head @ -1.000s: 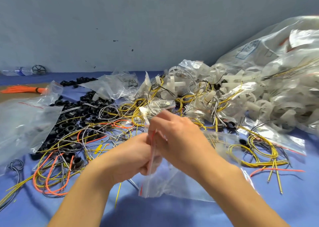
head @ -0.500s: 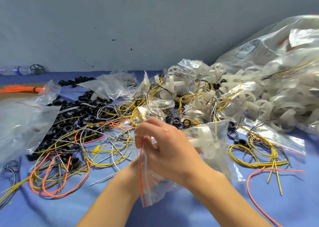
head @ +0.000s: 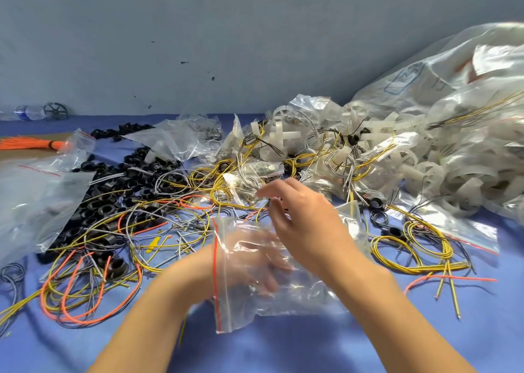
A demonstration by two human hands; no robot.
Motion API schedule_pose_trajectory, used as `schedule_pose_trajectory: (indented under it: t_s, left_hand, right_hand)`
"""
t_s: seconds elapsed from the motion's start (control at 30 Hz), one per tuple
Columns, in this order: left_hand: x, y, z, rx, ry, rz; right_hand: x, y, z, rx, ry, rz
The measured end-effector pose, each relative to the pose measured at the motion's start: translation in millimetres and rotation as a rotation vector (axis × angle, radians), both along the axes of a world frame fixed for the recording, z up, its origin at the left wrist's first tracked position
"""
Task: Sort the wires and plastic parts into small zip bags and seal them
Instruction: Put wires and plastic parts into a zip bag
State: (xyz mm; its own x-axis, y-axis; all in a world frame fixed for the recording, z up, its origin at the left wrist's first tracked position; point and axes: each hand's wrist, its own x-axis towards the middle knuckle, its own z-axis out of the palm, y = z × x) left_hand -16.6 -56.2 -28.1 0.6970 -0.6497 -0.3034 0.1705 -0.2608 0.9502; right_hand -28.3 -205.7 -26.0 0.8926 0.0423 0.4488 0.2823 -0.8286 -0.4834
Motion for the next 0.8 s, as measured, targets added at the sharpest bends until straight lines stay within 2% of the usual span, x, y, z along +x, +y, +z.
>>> schedule_pose_trajectory:
  t_s: [0.03, 0.1, 0.17, 0.27, 0.37, 0.47, 0.57, 0.7, 0.8]
  left_hand:
    - [6.4, 7.1, 1.0, 0.003, 0.005, 0.027]
    - [24.6, 18.9, 2.9, 0.148, -0.097, 0.233]
    - [41.8, 27.1, 1.2, 0.267, -0.308, 0.469]
    - [53.7, 13.4, 3.7, 0.236, -0.634, 0.647]
    - [57.6, -21.8, 5.3, 0.243, -0.784, 0.507]
    - [64.8, -55.7, -2.6, 0.423, -0.9, 0.375]
    - [72.4, -79.3, -20.6, 0.598, -0.908, 0.28]
    - [79.8, -94.6, -40.7, 0.723, -0.918, 0.295]
    - [83.0, -96.1, -48.0, 0.765, -0.969, 0.347]
  right_hand:
    - [1.3, -7.2, -2.7, -0.062, 0.055, -0.048]
    - [1.8, -18.7, -8.4, -0.206, 0.162, -0.119]
    - [2.0, -25.3, -11.7, -0.293, 0.204, -0.15]
    - [3.1, -29.3, -12.7, -0.33, 0.2, -0.157]
    - [2.2, -34.3, -11.6, -0.342, 0.222, -0.148]
    - [0.3, -43.9, -8.1, -0.311, 0.273, -0.129]
    - [-1.2, -50.5, -6.3, -0.291, 0.292, -0.109]
    - [-1.2, -52.0, -9.3, -0.341, 0.272, -0.096]
    - [-1.5, -54.1, -10.8, -0.301, 0.248, -0.087]
